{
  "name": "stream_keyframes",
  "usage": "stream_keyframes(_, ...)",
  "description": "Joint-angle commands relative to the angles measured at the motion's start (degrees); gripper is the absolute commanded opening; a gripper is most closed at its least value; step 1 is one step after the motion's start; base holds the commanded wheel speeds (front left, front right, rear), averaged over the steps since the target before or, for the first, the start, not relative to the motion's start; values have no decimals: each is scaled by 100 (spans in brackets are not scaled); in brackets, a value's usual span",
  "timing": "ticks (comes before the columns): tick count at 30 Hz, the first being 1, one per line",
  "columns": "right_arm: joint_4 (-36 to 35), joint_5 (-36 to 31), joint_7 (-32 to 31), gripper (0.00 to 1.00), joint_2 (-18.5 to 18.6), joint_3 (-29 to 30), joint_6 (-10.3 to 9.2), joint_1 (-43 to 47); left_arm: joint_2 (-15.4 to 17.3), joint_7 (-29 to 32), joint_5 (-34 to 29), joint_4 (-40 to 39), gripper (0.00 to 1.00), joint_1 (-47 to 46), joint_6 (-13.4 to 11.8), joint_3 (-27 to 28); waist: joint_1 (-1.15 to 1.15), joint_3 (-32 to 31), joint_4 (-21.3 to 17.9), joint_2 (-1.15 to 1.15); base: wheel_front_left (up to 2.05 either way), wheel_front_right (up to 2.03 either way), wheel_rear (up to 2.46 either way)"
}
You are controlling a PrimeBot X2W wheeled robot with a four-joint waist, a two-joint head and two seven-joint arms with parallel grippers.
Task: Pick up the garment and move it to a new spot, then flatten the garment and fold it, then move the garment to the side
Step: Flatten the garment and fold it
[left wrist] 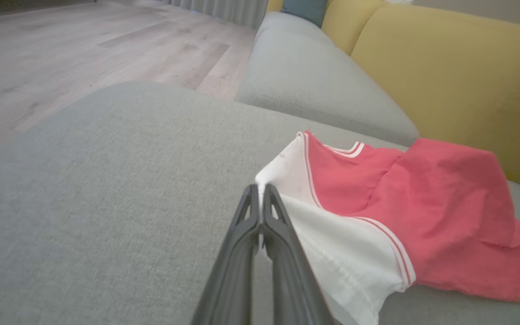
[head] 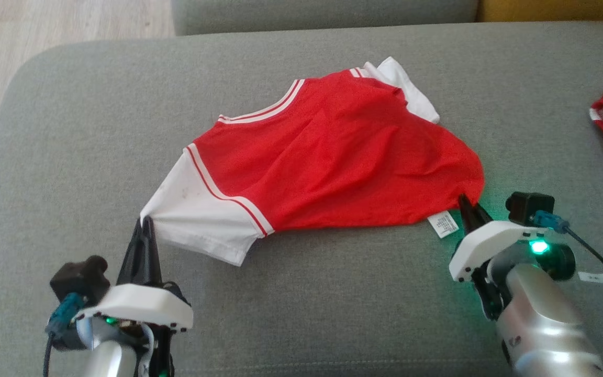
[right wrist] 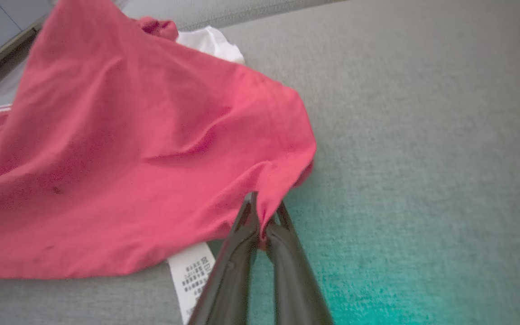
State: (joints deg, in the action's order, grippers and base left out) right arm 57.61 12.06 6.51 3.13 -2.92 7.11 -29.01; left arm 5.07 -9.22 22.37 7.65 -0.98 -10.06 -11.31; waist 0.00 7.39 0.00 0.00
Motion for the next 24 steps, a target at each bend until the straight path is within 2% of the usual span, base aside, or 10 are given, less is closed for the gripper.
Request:
stream_keyframes(1, -207, 12, 119, 0, -25, -179, 37, -210, 84, -87, 47, -243, 0, -210, 25, 206, 0, -44, -36, 0, 0, 0, 0)
stream_keyframes(7, -857, 189, 433, 0, 12, -629, 37, -227, 167, -273, 6, -765, 0, -349, 110, 227, 0, -285, -196, 0, 0, 0, 0)
stream_keyframes(11, -1955, 598, 363, 0, 280, -1024, 37, -103, 323, -225, 24, -1452, 0, -546, 178, 297, 0, -515, -331, 0, 0, 0, 0)
stream_keyframes(15, -3223, 923, 110, 0, 610, -1167, 37, 83, 533, -38, -55, -2169, 0, -782, 186, 357, 0, -680, -432, 0, 0, 0, 0)
stream_keyframes(24, -6281, 980, -825, 0, 1094, -648, 37, 518, 1205, 751, -470, -3704, 0, -1856, 244, 496, 0, -827, -552, 0, 0, 0, 0)
